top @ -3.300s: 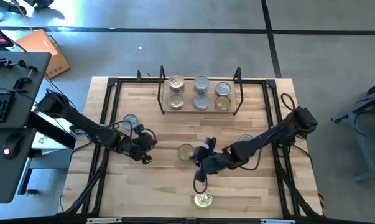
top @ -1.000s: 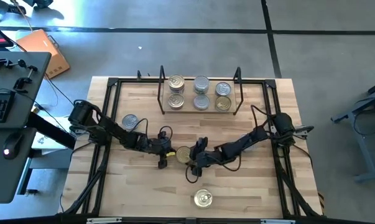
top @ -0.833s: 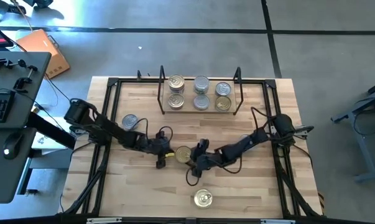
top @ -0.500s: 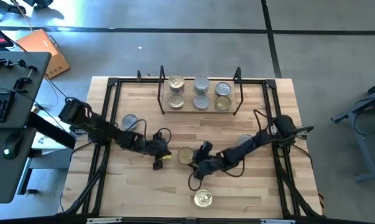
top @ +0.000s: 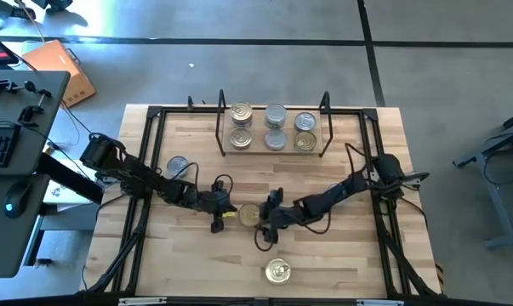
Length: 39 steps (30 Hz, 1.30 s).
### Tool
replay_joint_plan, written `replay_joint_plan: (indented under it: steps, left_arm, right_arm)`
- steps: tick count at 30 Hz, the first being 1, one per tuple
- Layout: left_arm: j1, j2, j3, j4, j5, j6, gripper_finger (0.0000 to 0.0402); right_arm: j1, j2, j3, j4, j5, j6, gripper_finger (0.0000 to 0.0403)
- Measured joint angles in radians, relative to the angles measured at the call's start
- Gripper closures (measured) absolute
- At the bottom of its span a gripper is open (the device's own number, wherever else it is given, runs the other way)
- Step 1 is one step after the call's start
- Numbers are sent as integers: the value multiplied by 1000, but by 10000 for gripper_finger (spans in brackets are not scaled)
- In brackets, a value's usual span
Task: Stack canned seafood by type on shelf
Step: Stack the green tuna can on top of the green tuna can on the shelf
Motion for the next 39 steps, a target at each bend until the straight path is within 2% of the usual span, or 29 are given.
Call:
replay_joint_plan:
  steps: [3,8,17,24,32,39]
  left_arm:
    - [0,0,-2,7,14,0,401]
    - [0,0,-3,3,20,0,401]
    - [-1,18,-4,23,28,2,401]
    - [1,20,-5,28,18,9,401]
    - [0,20,-5,23,12,9,401]
    - [1,-6,2,-47,12,8,401]
  right_arm:
    - [-1,0,-1,54,27,-65,49]
    - [-2,0,-3,95,29,-73,49]
    - [-17,10,-3,127,-73,31,49]
    - [-15,9,-3,143,-6,-16,51]
    - [13,7,-2,133,54,-13,110]
    - [51,6,5,31,133,68,149]
